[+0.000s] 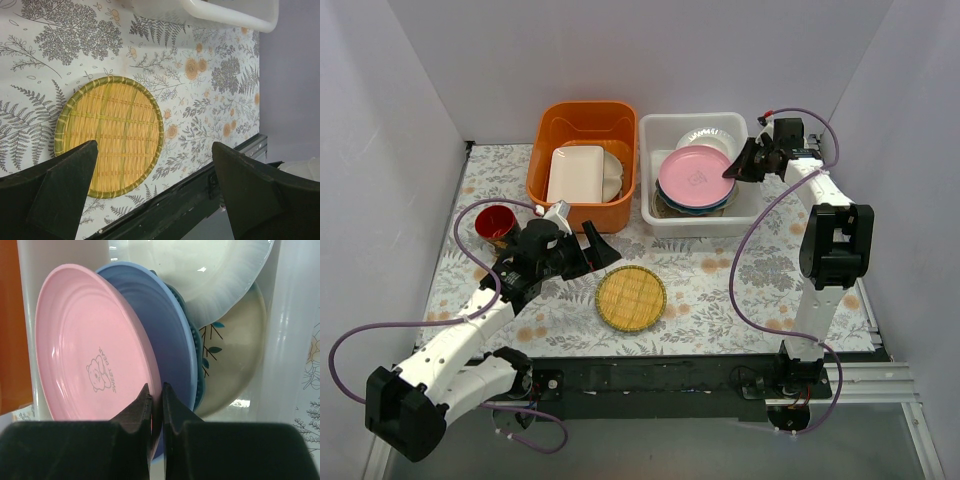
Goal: Place the plates into the plastic bin on the countertop
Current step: Place the plate in the plastic bin.
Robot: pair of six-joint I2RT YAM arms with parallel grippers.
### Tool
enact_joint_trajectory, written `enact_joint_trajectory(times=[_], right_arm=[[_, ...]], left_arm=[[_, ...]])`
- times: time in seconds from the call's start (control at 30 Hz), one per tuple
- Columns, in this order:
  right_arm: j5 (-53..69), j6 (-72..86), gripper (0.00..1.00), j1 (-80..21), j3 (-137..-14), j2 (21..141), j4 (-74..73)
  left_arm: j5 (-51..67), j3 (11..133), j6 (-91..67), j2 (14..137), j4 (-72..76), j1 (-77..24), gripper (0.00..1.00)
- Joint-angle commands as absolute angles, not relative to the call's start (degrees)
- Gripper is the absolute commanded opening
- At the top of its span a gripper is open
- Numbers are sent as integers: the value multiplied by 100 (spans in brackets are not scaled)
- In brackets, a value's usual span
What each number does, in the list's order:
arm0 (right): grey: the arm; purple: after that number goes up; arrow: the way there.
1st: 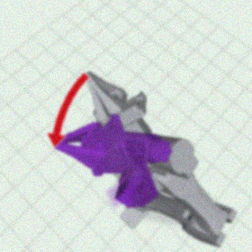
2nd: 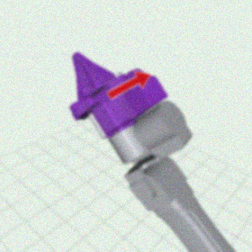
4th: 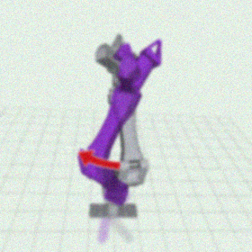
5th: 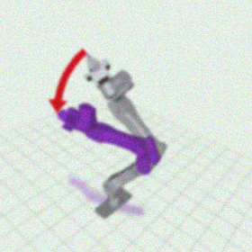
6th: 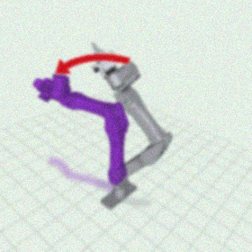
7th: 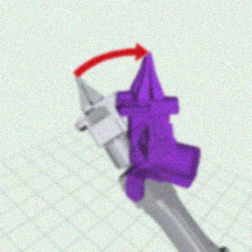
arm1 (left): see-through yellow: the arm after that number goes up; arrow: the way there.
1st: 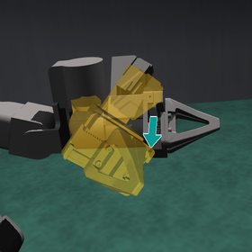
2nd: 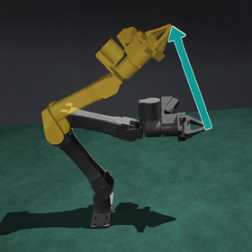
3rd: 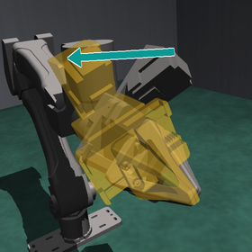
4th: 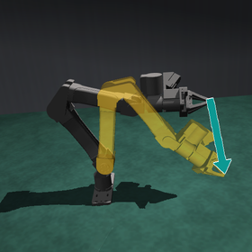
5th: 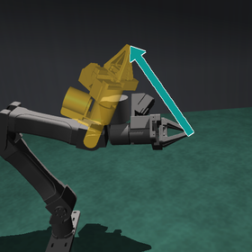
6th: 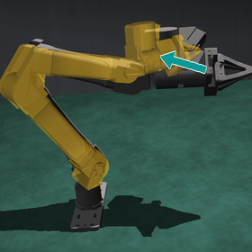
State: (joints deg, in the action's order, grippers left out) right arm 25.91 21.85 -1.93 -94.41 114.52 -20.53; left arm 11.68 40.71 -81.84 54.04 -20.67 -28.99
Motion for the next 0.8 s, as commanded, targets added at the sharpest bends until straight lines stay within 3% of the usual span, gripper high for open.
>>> enact_joint_trajectory(times=[0.0,0.27,0.53,0.77], right_arm=[[2716,2180,16,-167,-9729,11391,-1881],[2523,2118,61,-176,-9563,11049,-1828],[2373,2223,82,-167,-8869,10214,-1056],[2531,2224,86,-176,-8930,10002,-1072]], left_arm=[[1230,4043,-8104,5405,-2013,-2892,98],[1248,4034,-8112,5405,-2013,-2892,98],[1248,3973,-8095,5467,-2013,-2892,98],[1196,3946,-8060,5537,-2039,-2892,98]])
